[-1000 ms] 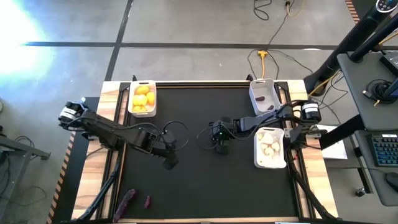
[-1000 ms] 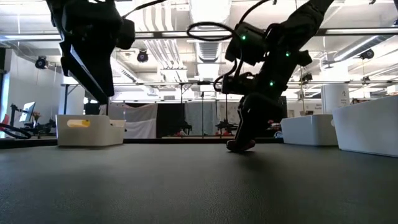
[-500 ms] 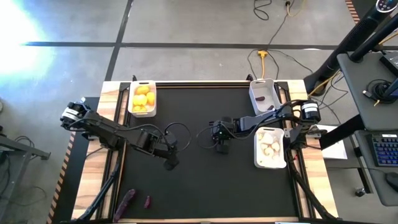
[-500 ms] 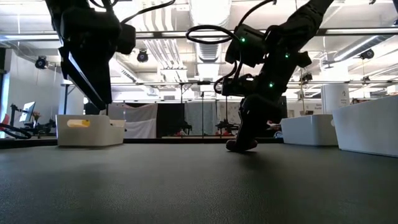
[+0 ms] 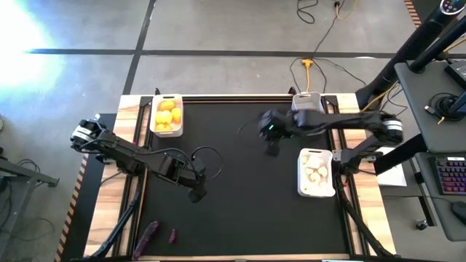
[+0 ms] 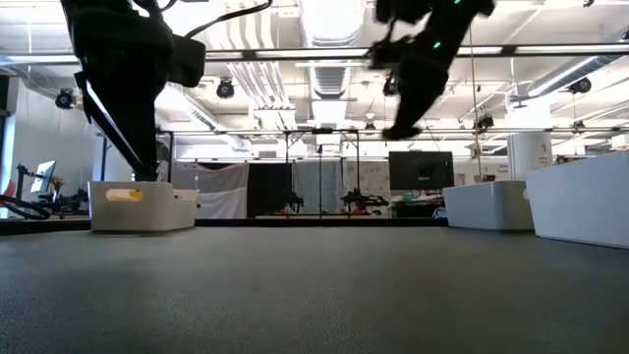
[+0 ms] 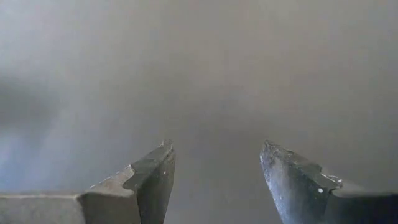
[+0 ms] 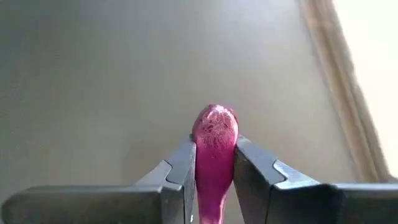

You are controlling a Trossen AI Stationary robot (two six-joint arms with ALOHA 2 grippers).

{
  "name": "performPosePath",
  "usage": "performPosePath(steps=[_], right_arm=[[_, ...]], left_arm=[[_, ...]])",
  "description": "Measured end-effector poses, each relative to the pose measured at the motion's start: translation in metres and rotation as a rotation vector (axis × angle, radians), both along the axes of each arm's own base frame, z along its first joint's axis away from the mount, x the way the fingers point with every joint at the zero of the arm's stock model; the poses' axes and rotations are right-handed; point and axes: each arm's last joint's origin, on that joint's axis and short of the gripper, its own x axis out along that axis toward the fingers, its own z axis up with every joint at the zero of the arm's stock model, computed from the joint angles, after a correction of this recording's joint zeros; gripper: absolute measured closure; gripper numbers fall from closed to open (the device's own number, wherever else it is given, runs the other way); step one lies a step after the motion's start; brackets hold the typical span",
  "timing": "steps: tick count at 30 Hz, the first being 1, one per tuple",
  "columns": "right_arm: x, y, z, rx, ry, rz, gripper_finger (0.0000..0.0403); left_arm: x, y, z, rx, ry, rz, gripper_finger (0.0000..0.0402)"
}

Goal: Sort produce into baskets
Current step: Put the purple eggplant into the gray bin

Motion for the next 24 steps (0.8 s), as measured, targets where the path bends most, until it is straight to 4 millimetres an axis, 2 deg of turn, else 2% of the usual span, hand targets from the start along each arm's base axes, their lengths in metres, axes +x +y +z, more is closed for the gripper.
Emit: performPosePath(steps=[4,7,10,14,18,24], right_arm=[[-0.047,-0.026,0.032,-0.085,0.006,-0.223,0.0328],[-0.086,-0.045,0.042,-0.088,0.005,-0.415,0.0328],[-0.120,-0.061,0.037,-0.056,0.028,-0.600,0.0327],[-0.156,-0.077,0.016,0.008,0.076,-0.786,0.0328],[-0.169,-0.094,-0.010,0.138,0.032,-0.887,0.0327],[-0.164,-0.129,-0.045,0.192,-0.018,-1.018,0.0330]], left_arm=[[-0.001,-0.003,0.000,-0.004,-0.002,0.002,0.0182],[-0.001,-0.003,0.000,-0.004,-0.001,0.001,0.0182],[-0.001,-0.003,0.000,0.003,-0.010,0.008,0.0182],[0.000,-0.003,0.000,0.016,-0.023,0.013,0.0182],[0.002,-0.003,0.001,0.016,-0.039,0.014,0.0182],[0.003,-0.004,0.002,-0.012,-0.055,0.043,0.0182]])
